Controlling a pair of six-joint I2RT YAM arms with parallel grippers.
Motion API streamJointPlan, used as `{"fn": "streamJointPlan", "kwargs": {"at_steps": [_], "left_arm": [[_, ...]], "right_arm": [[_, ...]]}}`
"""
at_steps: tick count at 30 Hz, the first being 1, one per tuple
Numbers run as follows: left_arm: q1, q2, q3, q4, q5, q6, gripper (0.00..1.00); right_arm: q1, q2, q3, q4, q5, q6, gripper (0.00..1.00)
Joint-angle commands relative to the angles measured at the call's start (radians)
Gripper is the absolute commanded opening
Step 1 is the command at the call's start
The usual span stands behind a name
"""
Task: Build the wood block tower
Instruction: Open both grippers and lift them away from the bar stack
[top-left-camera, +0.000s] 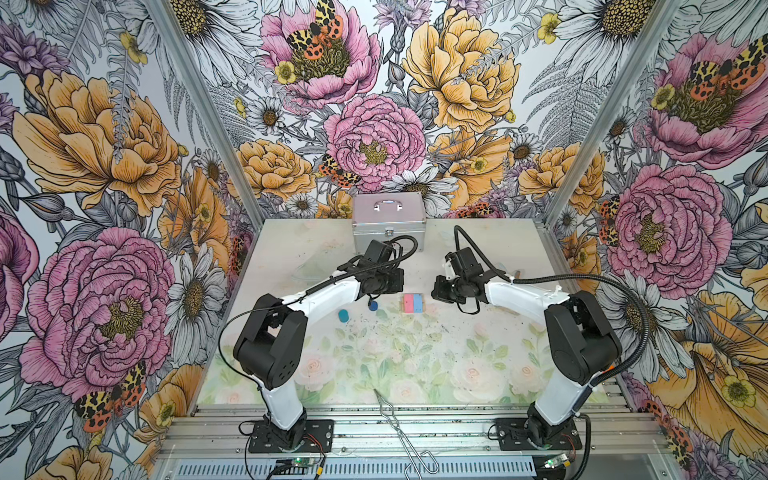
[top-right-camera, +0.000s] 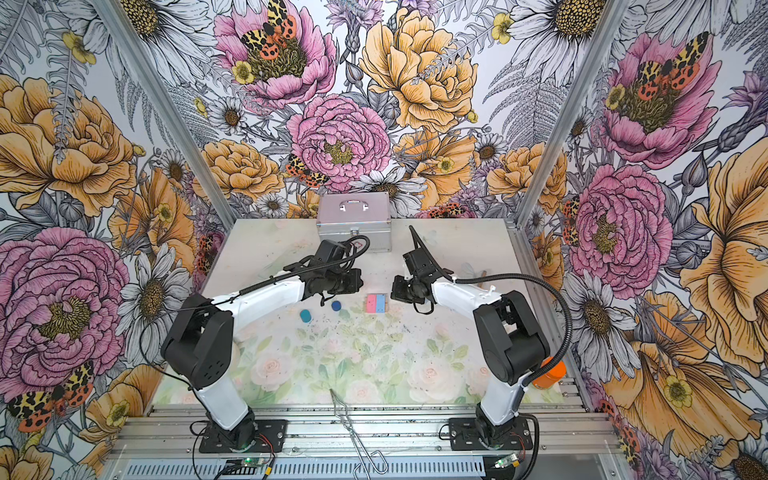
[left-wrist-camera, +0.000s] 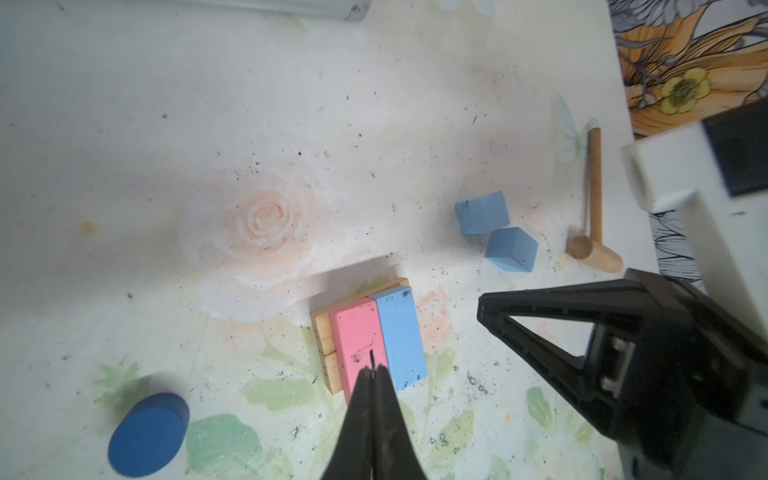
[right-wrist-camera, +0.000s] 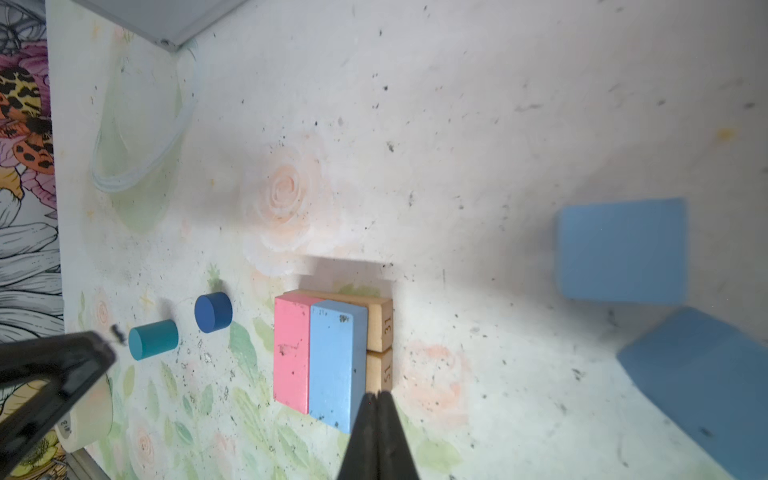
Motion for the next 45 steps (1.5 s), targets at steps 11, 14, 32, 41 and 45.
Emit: {"fn": "streamJointPlan", "kwargs": {"at_steps": [11, 14, 32, 41, 45], "left_arm": [[0.145, -0.351, -0.236, 0.053, -0.07, 0.079, 0.0], [0.195, -0.46, -0.322, 0.099, -0.055, 0.079, 0.01], [0.263, -0.717, -0.517, 0.227, -0.075, 0.077, 0.69], [0.272, -0.702, -0.521, 0.239, -0.058, 0.073, 0.7], [0.271, -0.701, -0.521, 0.239, -0.054, 0.073, 0.7]], "right_arm": [[-0.057, -0.022, 0.239, -0.306, 0.201, -0.175, 0.14], [-0.064, 0.012, 0.303, -0.365, 0.217, -0.214, 0.26], [-0.068, 0.214, 0.474, -0.503, 0.255, -0.304, 0.64], [-0.061, 0.296, 0.493, -0.505, 0.278, -0.313, 0.64], [-0.058, 0.326, 0.511, -0.505, 0.298, -0.314, 0.64]]}}
